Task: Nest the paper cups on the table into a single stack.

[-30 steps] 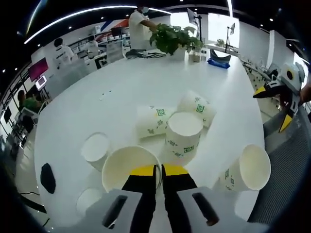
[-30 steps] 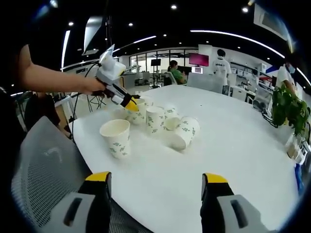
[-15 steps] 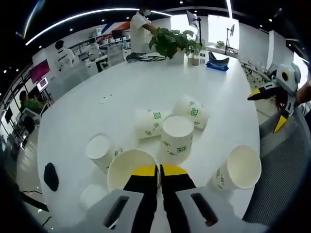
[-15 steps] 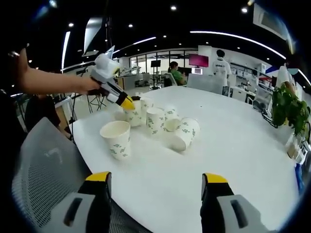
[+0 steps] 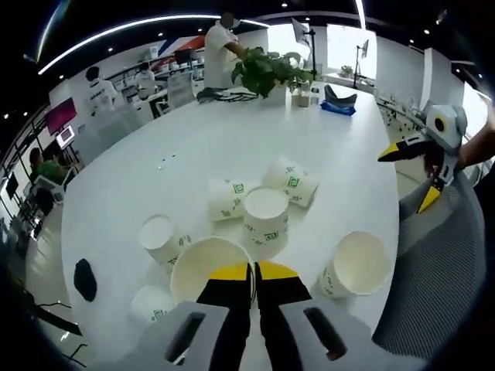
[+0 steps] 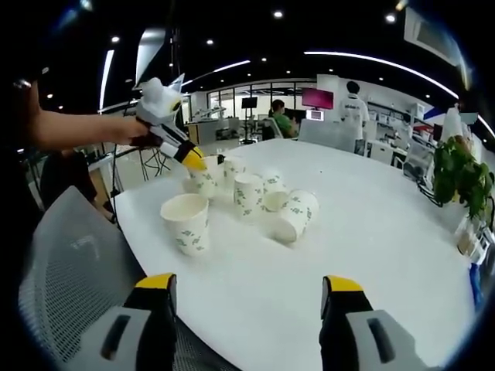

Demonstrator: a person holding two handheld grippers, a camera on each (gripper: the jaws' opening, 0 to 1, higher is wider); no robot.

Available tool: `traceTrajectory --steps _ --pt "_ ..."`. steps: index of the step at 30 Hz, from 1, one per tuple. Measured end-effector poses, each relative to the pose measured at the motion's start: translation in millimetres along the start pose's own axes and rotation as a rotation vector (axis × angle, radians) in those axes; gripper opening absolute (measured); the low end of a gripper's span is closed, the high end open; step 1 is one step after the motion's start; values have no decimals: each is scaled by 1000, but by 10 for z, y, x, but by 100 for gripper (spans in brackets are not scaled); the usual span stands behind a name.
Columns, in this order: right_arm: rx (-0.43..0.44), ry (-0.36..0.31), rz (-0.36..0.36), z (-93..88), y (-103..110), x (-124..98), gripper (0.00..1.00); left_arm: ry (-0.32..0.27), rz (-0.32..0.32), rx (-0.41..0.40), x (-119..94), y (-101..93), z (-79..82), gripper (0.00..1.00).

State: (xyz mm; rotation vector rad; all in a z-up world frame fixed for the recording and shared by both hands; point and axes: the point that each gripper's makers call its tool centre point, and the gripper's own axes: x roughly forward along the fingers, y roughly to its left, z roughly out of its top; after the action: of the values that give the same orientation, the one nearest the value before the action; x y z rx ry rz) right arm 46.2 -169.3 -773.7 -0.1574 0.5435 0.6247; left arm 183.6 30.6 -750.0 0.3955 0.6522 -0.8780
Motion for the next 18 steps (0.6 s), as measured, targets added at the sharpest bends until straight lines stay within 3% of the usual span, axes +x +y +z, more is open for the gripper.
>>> traceTrajectory --steps 11,18 --pt "-7 -7 3 9 10 0 81 -33 -20 20 -306 -157 291 0" --pt "-11 -14 2 21 9 -2 85 -50 -48 50 -451 -372 455 0"
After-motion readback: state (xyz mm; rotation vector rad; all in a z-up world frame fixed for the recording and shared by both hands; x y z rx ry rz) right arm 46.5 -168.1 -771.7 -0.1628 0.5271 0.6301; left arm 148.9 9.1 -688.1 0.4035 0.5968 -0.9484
